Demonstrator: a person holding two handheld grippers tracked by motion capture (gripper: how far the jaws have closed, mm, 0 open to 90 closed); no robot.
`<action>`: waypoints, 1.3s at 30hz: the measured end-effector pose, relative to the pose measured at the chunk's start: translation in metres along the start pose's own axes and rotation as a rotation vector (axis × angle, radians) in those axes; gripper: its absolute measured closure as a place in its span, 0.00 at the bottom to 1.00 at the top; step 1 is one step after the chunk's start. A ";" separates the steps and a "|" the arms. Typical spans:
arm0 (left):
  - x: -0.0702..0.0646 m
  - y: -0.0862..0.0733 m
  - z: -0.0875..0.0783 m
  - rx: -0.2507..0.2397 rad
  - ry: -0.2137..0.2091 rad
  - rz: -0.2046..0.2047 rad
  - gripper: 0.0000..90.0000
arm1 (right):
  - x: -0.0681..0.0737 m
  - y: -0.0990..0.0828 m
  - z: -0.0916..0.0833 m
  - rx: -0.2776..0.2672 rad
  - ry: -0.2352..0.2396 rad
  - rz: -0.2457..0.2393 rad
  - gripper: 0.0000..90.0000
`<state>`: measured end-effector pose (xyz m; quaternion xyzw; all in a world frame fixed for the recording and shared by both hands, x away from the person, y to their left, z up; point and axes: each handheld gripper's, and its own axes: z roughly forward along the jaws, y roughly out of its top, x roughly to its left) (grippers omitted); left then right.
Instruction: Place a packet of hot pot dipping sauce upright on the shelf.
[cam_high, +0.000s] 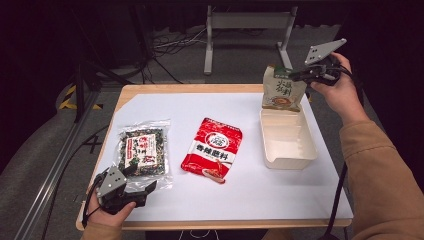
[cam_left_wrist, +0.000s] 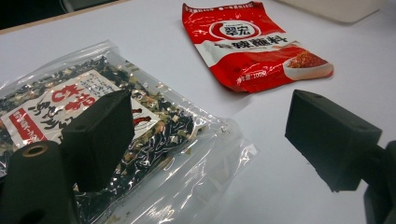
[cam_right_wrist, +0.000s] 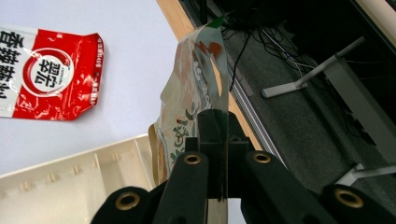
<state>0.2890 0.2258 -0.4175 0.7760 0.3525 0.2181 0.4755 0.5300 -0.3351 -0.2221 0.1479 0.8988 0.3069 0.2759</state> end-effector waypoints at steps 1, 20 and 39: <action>0.000 0.000 0.000 -0.001 0.002 -0.002 0.18 | -0.001 -0.001 0.001 0.006 0.000 0.000 0.99; 0.001 -0.002 0.002 0.014 0.001 0.000 0.18 | -0.001 -0.017 0.025 0.058 0.024 -0.003 0.99; 0.001 -0.001 0.003 0.014 -0.002 0.002 0.17 | 0.003 -0.032 0.042 0.119 0.047 0.032 0.98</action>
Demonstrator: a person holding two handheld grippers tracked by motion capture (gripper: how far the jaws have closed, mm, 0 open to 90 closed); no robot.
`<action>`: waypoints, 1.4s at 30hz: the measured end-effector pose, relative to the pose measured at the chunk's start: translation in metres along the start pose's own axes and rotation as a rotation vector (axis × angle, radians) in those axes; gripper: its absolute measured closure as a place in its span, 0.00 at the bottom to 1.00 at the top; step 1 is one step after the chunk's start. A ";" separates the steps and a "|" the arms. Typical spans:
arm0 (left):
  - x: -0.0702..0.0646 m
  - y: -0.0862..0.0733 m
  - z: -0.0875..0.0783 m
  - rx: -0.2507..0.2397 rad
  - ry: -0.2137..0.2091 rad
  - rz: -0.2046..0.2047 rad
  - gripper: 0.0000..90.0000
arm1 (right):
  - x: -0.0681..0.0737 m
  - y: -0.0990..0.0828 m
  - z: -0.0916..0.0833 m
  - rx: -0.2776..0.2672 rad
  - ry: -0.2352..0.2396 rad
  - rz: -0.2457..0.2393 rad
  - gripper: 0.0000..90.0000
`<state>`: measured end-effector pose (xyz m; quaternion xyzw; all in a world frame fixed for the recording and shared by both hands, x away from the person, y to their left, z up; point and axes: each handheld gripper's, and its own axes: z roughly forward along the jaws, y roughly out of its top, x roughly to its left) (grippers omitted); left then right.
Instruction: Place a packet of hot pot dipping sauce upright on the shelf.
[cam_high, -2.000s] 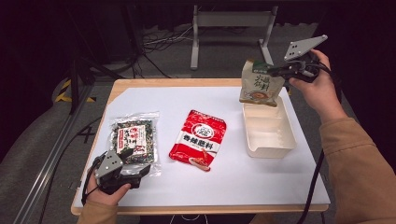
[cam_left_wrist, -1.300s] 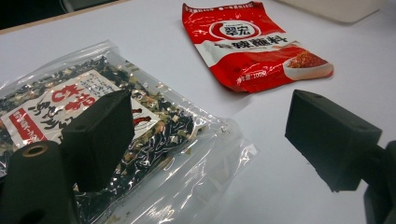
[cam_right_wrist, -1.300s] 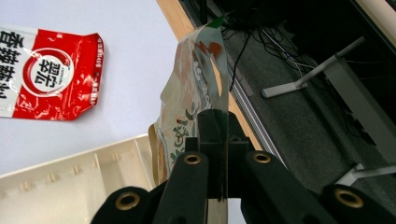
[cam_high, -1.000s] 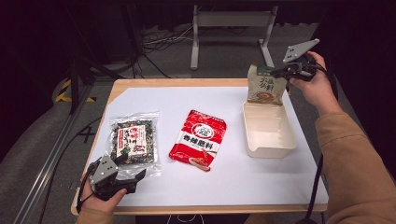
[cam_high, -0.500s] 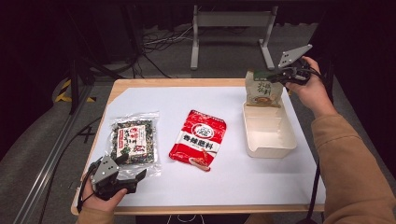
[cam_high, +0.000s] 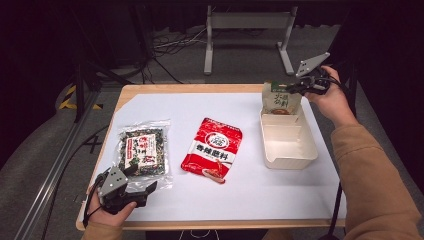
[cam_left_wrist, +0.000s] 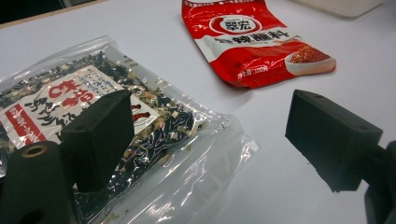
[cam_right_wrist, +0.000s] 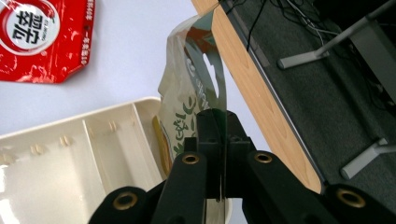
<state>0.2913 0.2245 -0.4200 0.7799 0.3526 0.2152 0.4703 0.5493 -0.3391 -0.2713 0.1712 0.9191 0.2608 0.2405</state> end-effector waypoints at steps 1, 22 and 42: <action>0.000 0.000 0.000 0.000 0.000 -0.002 0.18 | 0.000 -0.001 0.001 0.007 0.002 0.003 0.98; 0.000 0.002 0.005 0.001 -0.012 0.004 0.17 | 0.003 -0.004 -0.009 -0.031 -0.098 0.143 0.58; 0.007 0.016 0.028 -0.004 -0.055 -0.002 0.18 | 0.042 0.006 -0.052 -0.306 -0.128 0.312 0.45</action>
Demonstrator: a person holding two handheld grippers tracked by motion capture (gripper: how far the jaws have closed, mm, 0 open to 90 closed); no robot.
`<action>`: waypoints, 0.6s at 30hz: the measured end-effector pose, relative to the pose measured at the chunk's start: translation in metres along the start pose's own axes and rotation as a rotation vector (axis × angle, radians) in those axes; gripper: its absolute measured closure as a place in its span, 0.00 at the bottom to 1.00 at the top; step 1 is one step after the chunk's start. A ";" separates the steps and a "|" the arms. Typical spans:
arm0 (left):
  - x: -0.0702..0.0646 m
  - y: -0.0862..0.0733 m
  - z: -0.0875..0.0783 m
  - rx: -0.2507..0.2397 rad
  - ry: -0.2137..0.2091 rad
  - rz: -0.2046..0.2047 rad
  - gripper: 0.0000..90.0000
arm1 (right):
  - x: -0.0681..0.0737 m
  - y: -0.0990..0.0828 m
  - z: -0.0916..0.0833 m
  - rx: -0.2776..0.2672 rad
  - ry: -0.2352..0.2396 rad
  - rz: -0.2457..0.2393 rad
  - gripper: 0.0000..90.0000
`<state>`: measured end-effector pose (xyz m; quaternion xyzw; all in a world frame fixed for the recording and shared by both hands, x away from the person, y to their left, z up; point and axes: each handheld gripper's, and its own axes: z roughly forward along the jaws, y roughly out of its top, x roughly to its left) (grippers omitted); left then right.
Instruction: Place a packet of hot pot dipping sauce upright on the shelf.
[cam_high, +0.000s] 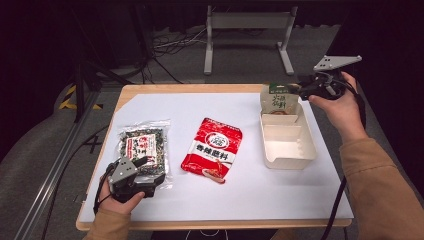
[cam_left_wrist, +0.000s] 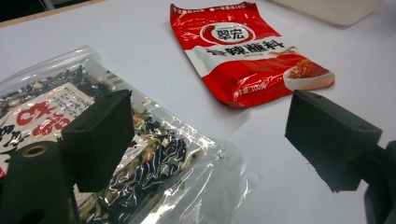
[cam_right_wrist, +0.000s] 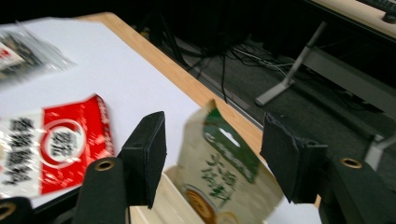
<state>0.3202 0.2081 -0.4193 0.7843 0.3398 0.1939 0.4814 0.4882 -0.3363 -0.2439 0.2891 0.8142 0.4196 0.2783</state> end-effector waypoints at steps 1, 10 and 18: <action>0.000 0.000 0.001 0.000 -0.003 -0.005 0.18 | 0.003 0.001 -0.001 -0.002 0.011 0.016 0.45; 0.000 0.004 0.007 -0.008 -0.020 -0.002 0.18 | 0.038 0.004 -0.003 -0.048 0.108 0.146 0.44; 0.001 0.005 0.007 -0.010 -0.020 0.005 0.18 | 0.059 0.010 0.001 -0.050 0.128 0.107 0.43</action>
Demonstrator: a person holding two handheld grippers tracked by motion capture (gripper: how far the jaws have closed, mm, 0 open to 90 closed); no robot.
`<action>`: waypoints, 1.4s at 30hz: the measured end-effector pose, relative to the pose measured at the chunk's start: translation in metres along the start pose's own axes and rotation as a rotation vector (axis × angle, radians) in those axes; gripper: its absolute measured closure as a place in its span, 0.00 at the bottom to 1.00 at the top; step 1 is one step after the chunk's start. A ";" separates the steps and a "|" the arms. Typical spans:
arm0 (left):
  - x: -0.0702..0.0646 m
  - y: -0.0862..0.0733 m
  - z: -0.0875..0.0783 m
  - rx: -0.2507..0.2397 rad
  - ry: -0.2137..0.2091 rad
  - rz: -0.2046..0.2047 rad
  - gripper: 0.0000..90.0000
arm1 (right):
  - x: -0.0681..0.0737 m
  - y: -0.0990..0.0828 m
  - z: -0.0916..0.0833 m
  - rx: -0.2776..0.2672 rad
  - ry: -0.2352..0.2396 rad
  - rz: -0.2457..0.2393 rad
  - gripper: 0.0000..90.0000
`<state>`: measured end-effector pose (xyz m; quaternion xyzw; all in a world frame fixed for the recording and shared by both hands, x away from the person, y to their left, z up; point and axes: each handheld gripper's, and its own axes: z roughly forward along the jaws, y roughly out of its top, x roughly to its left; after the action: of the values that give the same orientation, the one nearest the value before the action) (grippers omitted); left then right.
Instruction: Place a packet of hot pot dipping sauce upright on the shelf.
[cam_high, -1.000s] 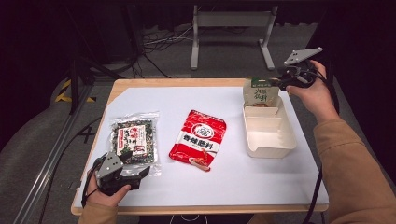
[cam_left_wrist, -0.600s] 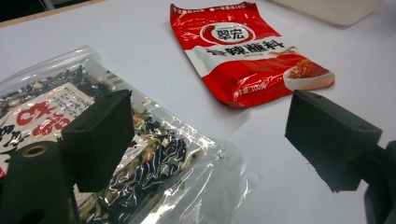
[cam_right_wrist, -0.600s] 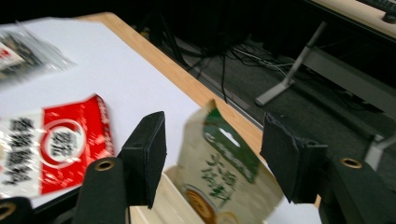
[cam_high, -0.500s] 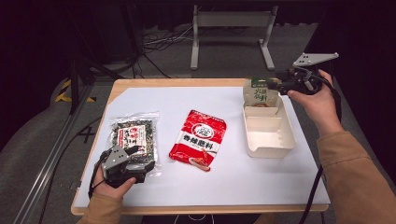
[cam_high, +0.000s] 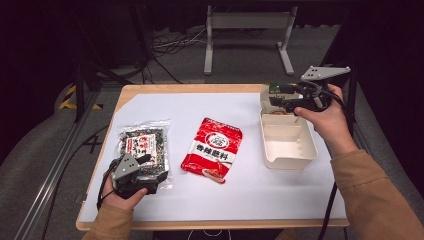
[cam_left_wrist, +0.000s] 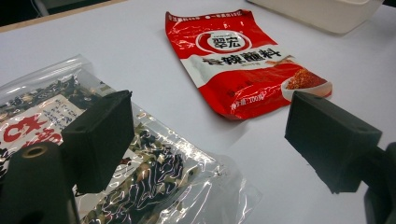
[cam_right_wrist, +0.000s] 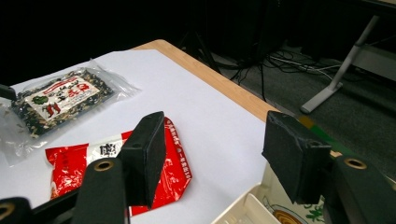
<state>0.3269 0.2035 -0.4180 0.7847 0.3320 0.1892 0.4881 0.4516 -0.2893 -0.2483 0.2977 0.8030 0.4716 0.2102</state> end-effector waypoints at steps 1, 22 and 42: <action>0.000 0.000 0.000 -0.001 -0.001 -0.004 0.18 | 0.003 0.001 0.001 0.000 0.004 -0.008 0.43; -0.001 -0.002 -0.004 -0.002 0.003 -0.003 0.18 | 0.027 -0.001 0.043 0.060 0.059 -0.020 0.42; -0.004 -0.008 -0.016 0.003 0.020 0.008 0.17 | 0.026 -0.014 0.111 0.277 0.110 0.021 0.46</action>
<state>0.3111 0.2131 -0.4183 0.7849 0.3338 0.1984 0.4828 0.4974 -0.2070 -0.3134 0.3060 0.8674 0.3743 0.1179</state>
